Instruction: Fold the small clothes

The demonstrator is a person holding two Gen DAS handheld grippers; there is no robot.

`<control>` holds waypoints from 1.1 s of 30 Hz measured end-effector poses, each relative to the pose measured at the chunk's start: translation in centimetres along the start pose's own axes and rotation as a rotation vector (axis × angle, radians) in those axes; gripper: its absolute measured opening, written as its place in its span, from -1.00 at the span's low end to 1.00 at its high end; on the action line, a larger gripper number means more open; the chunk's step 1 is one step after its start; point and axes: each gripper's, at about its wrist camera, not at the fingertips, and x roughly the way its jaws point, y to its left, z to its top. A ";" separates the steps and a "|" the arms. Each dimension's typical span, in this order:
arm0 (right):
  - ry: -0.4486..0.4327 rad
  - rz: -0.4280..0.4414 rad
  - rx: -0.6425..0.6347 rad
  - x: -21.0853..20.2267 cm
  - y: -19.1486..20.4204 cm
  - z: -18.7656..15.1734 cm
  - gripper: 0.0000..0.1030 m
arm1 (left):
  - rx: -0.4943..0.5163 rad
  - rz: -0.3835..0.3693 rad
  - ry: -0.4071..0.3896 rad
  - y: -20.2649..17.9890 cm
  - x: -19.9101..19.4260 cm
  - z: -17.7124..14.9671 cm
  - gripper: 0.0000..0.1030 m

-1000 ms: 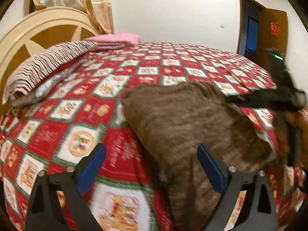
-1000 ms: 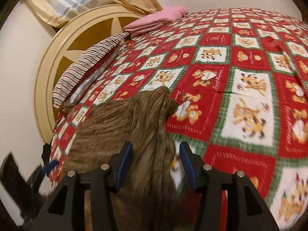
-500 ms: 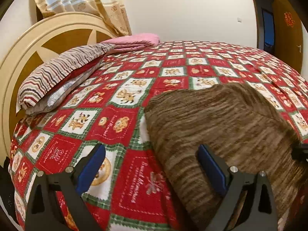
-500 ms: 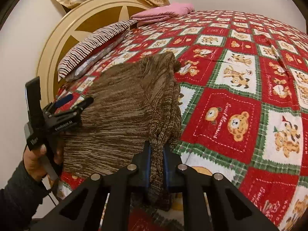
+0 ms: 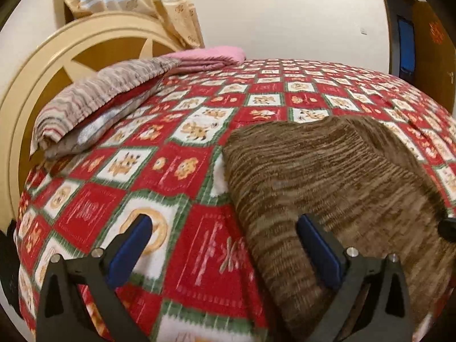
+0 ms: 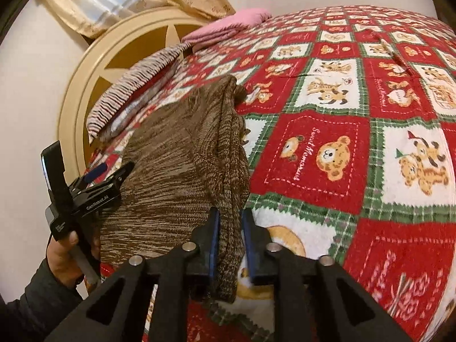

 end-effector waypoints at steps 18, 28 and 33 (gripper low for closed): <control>-0.249 -0.196 -0.177 -9.3 10.7 -1.1 0.19 | -0.001 -0.079 -0.112 1.4 -8.8 0.1 1.00; -0.285 -0.198 -0.159 -10.9 11.9 -1.6 0.19 | -0.022 -0.097 -0.136 1.7 -9.9 0.4 1.00; -0.289 -0.199 -0.165 -11.2 12.3 -1.9 0.20 | -0.018 -0.098 -0.144 1.5 -10.3 0.4 1.00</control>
